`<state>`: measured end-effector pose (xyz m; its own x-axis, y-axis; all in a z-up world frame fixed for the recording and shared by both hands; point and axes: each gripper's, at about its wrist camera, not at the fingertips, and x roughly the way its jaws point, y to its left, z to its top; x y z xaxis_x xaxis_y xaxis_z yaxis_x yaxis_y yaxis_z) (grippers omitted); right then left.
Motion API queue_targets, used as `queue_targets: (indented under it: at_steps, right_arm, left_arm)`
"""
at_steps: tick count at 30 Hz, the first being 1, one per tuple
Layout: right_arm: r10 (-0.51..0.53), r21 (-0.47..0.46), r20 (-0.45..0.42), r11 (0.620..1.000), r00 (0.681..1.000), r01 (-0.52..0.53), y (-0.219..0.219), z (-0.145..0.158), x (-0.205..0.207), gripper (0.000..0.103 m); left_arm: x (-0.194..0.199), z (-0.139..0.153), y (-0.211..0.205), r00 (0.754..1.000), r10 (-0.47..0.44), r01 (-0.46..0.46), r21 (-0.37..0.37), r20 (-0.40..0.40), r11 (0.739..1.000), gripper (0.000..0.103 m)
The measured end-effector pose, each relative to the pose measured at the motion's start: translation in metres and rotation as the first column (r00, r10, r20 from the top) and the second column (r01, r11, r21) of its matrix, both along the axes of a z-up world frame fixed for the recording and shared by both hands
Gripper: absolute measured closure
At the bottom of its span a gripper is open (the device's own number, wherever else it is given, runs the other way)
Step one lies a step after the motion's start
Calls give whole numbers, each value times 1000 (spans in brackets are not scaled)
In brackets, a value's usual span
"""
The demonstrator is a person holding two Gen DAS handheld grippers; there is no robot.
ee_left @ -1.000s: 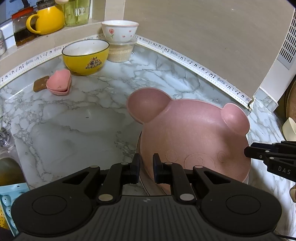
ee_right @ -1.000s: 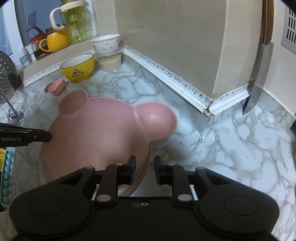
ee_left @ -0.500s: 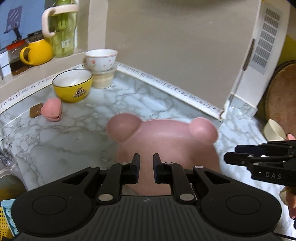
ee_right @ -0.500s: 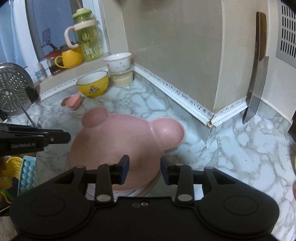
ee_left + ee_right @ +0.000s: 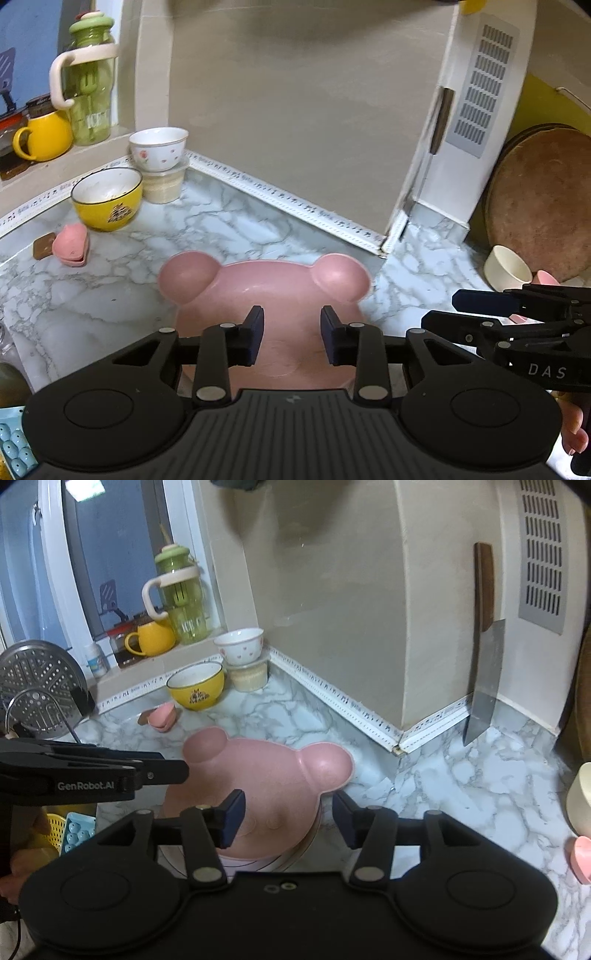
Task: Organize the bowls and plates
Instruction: 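Open both grippers and pull them back from the bear plate, then move both tools toward the cream bowl beside the pink bowl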
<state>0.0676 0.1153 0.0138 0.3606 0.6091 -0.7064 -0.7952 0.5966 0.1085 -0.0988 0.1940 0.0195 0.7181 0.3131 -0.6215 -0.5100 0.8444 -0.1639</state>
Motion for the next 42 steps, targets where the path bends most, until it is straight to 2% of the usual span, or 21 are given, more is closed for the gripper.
queue_targets:
  at_steps: [1,3,10,12,14,16,23,28,39,42]
  right_arm:
    - [-2,5,0,1000,1000,2,-3,2,-1,43]
    - [-10,22,0,1000,1000,10,-11,7,-3,39]
    - [-64,48,-5,997,998,64,-42,17,-6,22]
    - [-90,50,0,995,996,90,-52,20,-6,18]
    - [-120,52,16,992,993,119,-62,22,-6,8]
    - [-158,57,41,986,987,156,-73,24,-5,0]
    - [-303,65,60,952,951,299,-118,29,9,0]
    - [-406,60,80,914,910,402,-153,33,20,0]
    - [-561,28,134,826,817,562,-228,41,52,0]
    - [-574,11,151,815,805,579,-241,39,65,0]
  left_arm:
    - [1,1,-3,1000,-5,5,2,3,1000,65]
    - [3,4,-10,1000,-11,11,6,14,1000,51]
    - [11,15,-35,998,-59,57,34,37,998,49]
    - [16,16,-42,996,-77,75,41,40,996,41]
    - [21,18,-50,994,-97,96,38,51,995,31]
    - [29,19,-57,991,-116,114,40,60,993,28]
    - [65,21,-89,977,-201,199,35,69,979,26]
    - [97,21,-116,963,-258,257,25,76,966,26]
    - [185,16,-185,918,-393,392,28,48,919,26]
    - [210,10,-198,913,-408,407,30,26,913,26]
